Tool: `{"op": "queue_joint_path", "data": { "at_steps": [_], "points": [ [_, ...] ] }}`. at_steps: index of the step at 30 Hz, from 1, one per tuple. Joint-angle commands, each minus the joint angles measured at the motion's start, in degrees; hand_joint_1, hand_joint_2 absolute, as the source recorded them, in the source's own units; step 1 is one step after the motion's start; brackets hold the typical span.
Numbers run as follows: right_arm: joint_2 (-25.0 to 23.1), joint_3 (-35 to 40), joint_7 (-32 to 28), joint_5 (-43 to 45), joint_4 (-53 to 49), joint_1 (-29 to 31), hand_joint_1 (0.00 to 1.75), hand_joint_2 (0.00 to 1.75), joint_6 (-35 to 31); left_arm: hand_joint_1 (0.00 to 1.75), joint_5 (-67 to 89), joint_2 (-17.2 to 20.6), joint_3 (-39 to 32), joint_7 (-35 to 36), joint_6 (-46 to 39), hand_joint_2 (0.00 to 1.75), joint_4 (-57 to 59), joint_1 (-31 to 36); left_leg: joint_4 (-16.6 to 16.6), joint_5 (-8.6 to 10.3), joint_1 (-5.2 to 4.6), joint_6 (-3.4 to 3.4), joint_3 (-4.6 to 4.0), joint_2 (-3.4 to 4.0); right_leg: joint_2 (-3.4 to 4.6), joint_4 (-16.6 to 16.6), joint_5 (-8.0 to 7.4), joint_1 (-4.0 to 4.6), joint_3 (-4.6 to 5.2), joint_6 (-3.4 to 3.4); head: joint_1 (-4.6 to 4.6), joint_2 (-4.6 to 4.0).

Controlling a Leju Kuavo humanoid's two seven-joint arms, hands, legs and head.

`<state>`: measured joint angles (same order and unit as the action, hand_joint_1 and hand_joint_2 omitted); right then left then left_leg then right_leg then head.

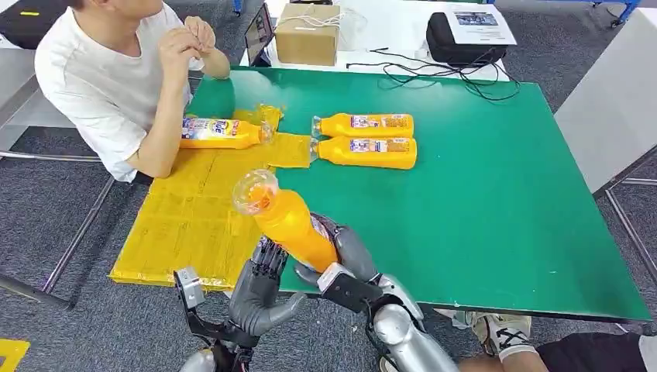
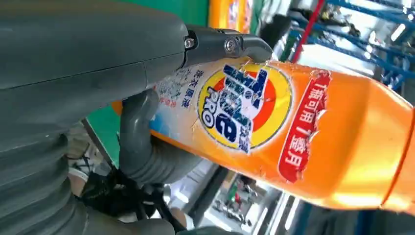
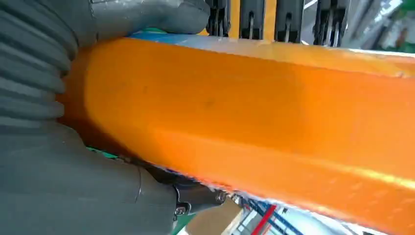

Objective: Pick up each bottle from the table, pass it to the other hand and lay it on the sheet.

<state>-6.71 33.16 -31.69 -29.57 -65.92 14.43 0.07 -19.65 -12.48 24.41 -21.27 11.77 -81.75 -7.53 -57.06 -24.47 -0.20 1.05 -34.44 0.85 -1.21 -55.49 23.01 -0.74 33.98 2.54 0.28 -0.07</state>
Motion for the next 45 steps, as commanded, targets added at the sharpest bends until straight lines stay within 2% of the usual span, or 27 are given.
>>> {"op": "queue_joint_path", "data": {
  "at_steps": [1,7,10,14,16,18,23,24,31,32,33,34,35,36,40,45],
  "points": [
    [-1.41,12.61,0.81,-1.72,4.84,0.00,1.75,1.75,0.37,0.00,-1.37,-1.84,-1.61,2.40,-4.52,1.75,3.83,6.15,0.04,-0.07,0.08,-0.09,0.20,-0.06,0.07,0.04,0.07,0.07,-0.20,-0.10,0.02,0.00],
    [-1.17,12.73,0.74,-1.29,5.35,0.33,1.75,1.75,0.16,0.00,-1.43,-1.76,-1.38,2.43,-4.43,1.75,3.29,5.83,0.01,-0.04,0.09,-0.05,0.12,-0.12,-0.01,0.03,0.06,0.07,-0.13,-0.06,0.02,0.00],
    [-1.35,13.27,0.71,-0.84,6.85,0.23,1.75,1.75,0.50,0.00,-4.57,-1.72,-1.46,2.57,-1.63,1.75,2.16,5.49,0.01,-0.05,0.09,-0.06,0.16,-0.15,-0.03,0.03,0.07,0.06,-0.19,-0.07,0.02,0.00],
    [-2.39,15.00,0.64,-0.36,10.46,0.84,1.75,1.75,0.55,0.00,-2.70,-2.74,-4.66,0.95,-5.93,1.75,0.77,6.84,0.02,-0.02,0.05,-0.05,0.07,-0.09,0.00,0.02,0.03,0.03,-0.09,-0.06,0.00,0.00],
    [-2.56,16.34,1.17,-1.32,11.60,1.96,1.75,1.75,-1.08,0.00,4.61,-3.22,-5.90,-2.91,-12.81,1.75,1.52,9.10,0.02,-0.03,0.08,-0.08,0.12,-0.14,-0.02,0.03,0.06,0.07,-0.14,-0.09,0.02,0.00],
    [-2.69,16.93,1.46,-0.81,11.93,2.34,1.75,1.75,-0.84,0.00,5.11,-4.13,-7.37,-2.55,-15.76,1.75,3.24,10.70,-0.01,-0.04,0.12,-0.11,0.16,-0.21,-0.07,0.01,0.09,0.10,-0.18,-0.12,0.00,0.00],
    [-2.82,17.47,1.81,0.41,11.88,2.40,1.75,1.75,-0.92,0.00,-2.62,-3.29,-6.61,-0.33,-7.44,1.75,1.95,8.80,0.05,-0.01,0.08,-0.07,0.17,-0.15,-0.05,0.06,0.05,0.07,-0.17,-0.07,0.02,0.00],
    [-2.88,17.43,1.89,0.41,11.94,2.43,1.75,1.75,-1.00,0.24,-3.18,-3.15,-6.38,-0.52,-6.43,1.75,1.38,8.55,0.04,-0.05,0.10,-0.09,0.24,-0.18,-0.04,0.06,0.09,0.07,-0.25,-0.10,0.00,0.00],
    [-2.88,17.43,1.89,0.41,11.94,2.43,1.75,1.75,-1.00,0.24,-3.18,-3.15,-6.38,-0.52,-6.43,1.75,1.38,8.55,0.02,-0.04,0.08,-0.08,0.18,-0.19,-0.09,0.05,0.09,0.06,-0.20,-0.09,0.00,0.00],
    [-2.88,17.43,1.89,0.41,11.94,2.43,1.75,1.75,-1.00,0.63,-3.18,-3.15,-6.38,-0.52,-6.43,1.75,1.38,8.55,0.03,-0.01,0.07,-0.06,0.12,-0.14,-0.06,0.04,0.05,0.05,-0.12,-0.07,0.00,0.00],
    [-3.00,17.26,2.38,0.11,12.16,2.45,1.62,1.75,-1.65,1.75,-4.27,-3.04,-6.37,-0.06,-5.09,1.75,0.97,8.57,0.03,-0.06,0.10,-0.10,0.26,-0.22,-0.08,0.04,0.12,0.08,-0.28,-0.12,0.00,0.00],
    [-3.13,16.99,2.74,-0.18,12.20,2.33,0.24,1.75,-2.36,1.75,-4.42,-3.14,-6.55,-0.11,-4.84,1.75,0.59,8.47,0.03,-0.02,0.08,-0.08,0.17,-0.21,-0.10,0.04,0.08,0.06,-0.19,-0.10,0.00,0.00],
    [-3.35,16.53,3.13,-0.67,12.08,1.97,0.00,1.75,-3.55,1.75,-5.39,-3.10,-6.58,0.14,-3.64,1.75,-0.05,8.30,0.03,0.00,0.06,-0.06,0.10,-0.14,-0.06,0.04,0.05,0.05,-0.09,-0.08,0.00,0.00],
    [-3.34,16.44,3.36,-1.32,11.83,1.87,0.00,0.00,-4.34,1.75,-5.65,-3.13,-6.70,0.26,-3.28,1.75,-0.65,8.10,0.00,-0.05,0.10,-0.10,0.20,-0.23,-0.09,0.02,0.11,0.08,-0.22,-0.11,0.00,0.00],
    [-3.33,15.18,4.48,-2.71,10.79,1.39,0.00,0.00,-6.61,1.75,-6.29,-3.16,-6.69,0.78,-2.40,1.75,-2.05,7.96,0.00,-0.04,0.07,-0.08,0.14,-0.19,-0.08,0.00,0.10,0.06,-0.13,-0.09,0.00,0.00],
    [-3.02,12.79,5.40,-3.03,9.04,0.41,0.00,0.00,-8.38,1.75,-3.73,-3.11,-6.37,0.53,-5.44,1.75,-1.38,8.71,-0.01,-0.06,0.10,-0.08,0.19,-0.24,-0.11,0.02,0.13,0.08,-0.20,-0.09,0.00,0.00]
  ]
}}
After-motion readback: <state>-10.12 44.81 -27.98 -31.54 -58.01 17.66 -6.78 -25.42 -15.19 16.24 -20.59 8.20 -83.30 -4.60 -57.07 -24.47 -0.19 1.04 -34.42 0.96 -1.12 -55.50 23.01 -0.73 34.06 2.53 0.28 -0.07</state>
